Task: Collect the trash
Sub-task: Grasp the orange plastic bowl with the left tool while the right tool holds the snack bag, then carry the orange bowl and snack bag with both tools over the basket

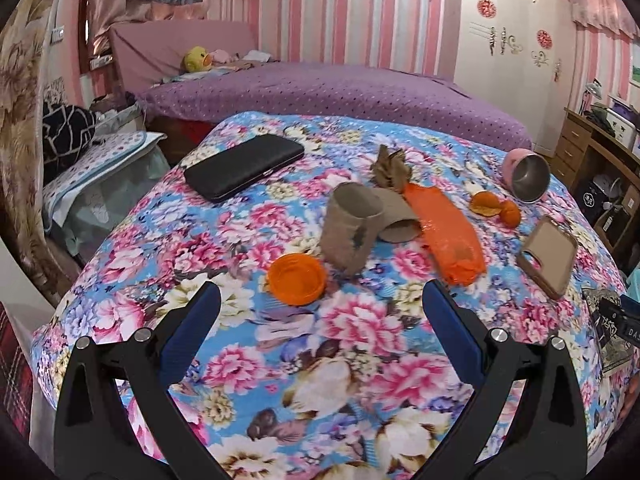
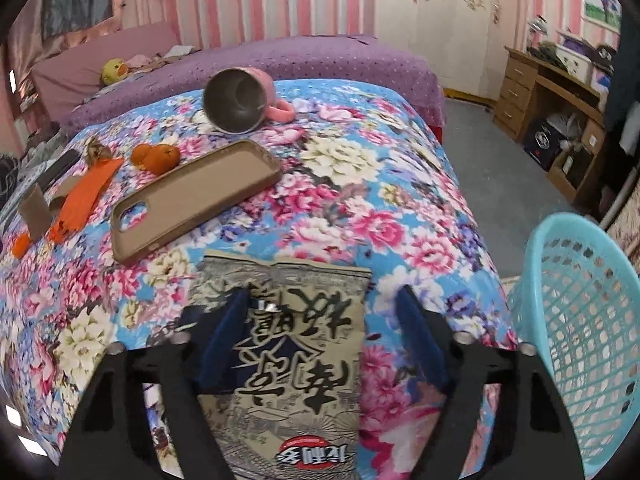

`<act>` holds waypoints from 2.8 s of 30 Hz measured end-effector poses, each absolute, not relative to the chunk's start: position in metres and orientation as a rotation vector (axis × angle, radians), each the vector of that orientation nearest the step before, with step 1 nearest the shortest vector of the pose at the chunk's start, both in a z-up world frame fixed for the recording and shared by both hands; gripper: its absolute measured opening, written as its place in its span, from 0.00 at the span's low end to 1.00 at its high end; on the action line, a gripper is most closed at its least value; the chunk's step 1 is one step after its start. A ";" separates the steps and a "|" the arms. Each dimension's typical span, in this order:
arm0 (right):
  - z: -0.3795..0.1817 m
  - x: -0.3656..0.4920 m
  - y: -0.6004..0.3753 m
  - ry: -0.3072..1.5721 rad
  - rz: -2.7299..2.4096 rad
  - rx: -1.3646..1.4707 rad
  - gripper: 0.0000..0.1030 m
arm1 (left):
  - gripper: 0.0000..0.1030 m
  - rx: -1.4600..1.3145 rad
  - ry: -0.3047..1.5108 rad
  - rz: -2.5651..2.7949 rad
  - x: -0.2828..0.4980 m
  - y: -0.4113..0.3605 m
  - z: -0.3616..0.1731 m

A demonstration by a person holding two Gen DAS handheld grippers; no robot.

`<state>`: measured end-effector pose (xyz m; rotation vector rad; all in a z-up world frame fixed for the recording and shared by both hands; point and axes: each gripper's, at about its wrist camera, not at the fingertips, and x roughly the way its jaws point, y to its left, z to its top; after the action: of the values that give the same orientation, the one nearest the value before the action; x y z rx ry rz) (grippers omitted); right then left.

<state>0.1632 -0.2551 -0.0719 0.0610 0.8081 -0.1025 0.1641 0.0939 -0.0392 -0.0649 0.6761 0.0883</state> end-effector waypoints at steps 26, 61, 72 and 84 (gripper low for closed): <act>-0.040 0.174 -0.258 0.642 0.029 0.129 0.22 | 0.65 -0.072 0.826 0.123 0.214 0.119 -0.069; -0.027 0.148 -0.310 0.578 0.019 0.160 0.19 | 0.38 -0.006 0.647 0.002 0.183 -0.004 -0.022; -0.019 0.134 -0.334 0.547 0.002 0.178 0.18 | 0.38 0.034 0.632 -0.056 0.181 -0.053 -0.024; -0.010 0.106 -0.392 0.501 -0.089 0.220 0.18 | 0.38 0.063 0.632 -0.069 0.178 -0.077 -0.028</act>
<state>0.1058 -0.3923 -0.0096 0.2204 0.5005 -0.0893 0.1776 -0.0766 -0.0283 0.0630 0.6318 -0.0689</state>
